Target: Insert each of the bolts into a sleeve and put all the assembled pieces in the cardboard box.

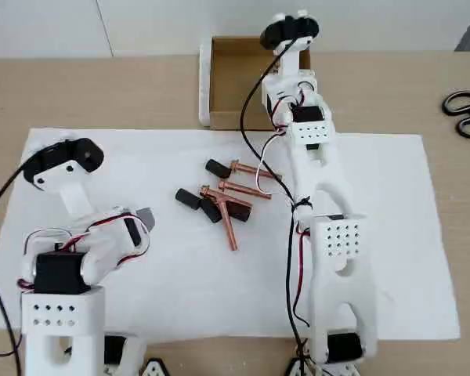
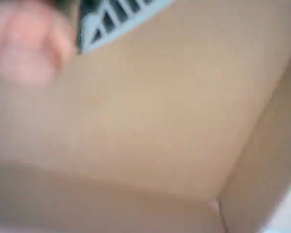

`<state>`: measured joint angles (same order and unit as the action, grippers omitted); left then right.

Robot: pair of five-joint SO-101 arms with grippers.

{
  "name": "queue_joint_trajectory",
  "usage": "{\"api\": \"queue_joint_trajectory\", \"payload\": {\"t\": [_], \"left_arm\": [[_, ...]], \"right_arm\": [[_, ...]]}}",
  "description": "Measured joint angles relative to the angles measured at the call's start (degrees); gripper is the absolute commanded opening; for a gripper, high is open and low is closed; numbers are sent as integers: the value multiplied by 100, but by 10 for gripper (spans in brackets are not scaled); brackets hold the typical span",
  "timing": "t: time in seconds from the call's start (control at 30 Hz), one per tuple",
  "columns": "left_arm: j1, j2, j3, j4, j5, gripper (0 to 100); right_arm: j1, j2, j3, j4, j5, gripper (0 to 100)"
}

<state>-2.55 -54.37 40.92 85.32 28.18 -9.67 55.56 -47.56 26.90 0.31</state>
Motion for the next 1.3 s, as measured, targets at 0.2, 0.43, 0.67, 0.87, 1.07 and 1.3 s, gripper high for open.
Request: {"api": "queue_joint_trajectory", "payload": {"t": [0.2, 0.43, 0.67, 0.87, 1.07, 1.3], "left_arm": [[0, 0, 0, 0, 0, 190], [0, 0, 0, 0, 0, 190], [0, 0, 0, 0, 0, 190], [0, 0, 0, 0, 0, 189], [-290, 0, 0, 0, -18, 189], [-1943, 0, 0, -149, 0, 189]], "right_arm": [[-9, -9, -123, 0, 0, 143], [-9, 0, -782, 290, 0, 141], [-26, 0, -2901, 2444, 0, 140], [-431, -26, -4501, 4791, 0, 140], [-1064, -35, -4615, 6699, 0, 140], [-1811, -62, -4615, 7086, 0, 140]]}}
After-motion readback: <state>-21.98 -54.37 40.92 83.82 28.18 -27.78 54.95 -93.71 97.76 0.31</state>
